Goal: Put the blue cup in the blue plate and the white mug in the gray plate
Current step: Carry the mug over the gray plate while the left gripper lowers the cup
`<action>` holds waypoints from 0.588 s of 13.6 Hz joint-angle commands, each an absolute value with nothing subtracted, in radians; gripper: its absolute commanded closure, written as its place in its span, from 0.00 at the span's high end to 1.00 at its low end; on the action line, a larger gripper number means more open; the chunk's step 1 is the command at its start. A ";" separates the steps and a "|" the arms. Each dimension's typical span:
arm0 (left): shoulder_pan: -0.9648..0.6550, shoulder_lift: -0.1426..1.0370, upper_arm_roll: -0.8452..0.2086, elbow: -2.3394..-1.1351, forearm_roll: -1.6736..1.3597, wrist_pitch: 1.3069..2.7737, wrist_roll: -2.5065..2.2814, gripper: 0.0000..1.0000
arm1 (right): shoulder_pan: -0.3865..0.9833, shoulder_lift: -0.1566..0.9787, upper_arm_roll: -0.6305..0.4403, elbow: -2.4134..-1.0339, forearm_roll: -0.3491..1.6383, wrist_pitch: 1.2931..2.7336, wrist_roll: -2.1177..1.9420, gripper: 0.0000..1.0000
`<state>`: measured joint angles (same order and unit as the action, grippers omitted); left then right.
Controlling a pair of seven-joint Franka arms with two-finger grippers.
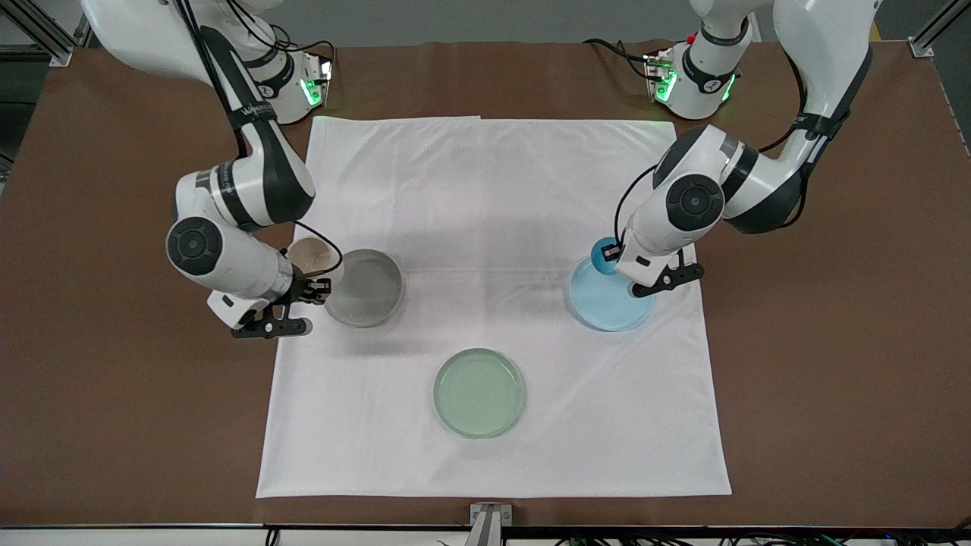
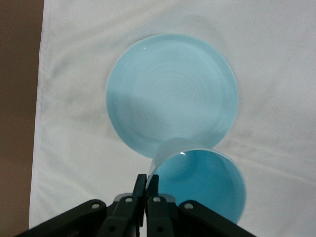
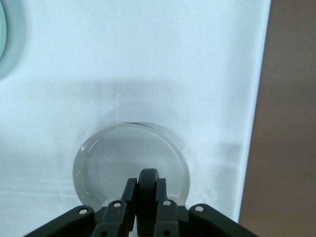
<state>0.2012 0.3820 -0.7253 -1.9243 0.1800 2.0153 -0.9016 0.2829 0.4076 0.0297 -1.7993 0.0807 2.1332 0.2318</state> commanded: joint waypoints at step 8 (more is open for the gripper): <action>0.150 0.423 -0.730 -1.931 0.202 2.039 -0.917 0.00 | 0.380 0.485 0.018 -1.852 0.097 2.281 0.364 0.00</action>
<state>0.1531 0.4065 -0.7258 -1.9281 0.1800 2.0180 -0.9022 0.3717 0.4993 0.0292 -1.8315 0.0843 2.2676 0.3482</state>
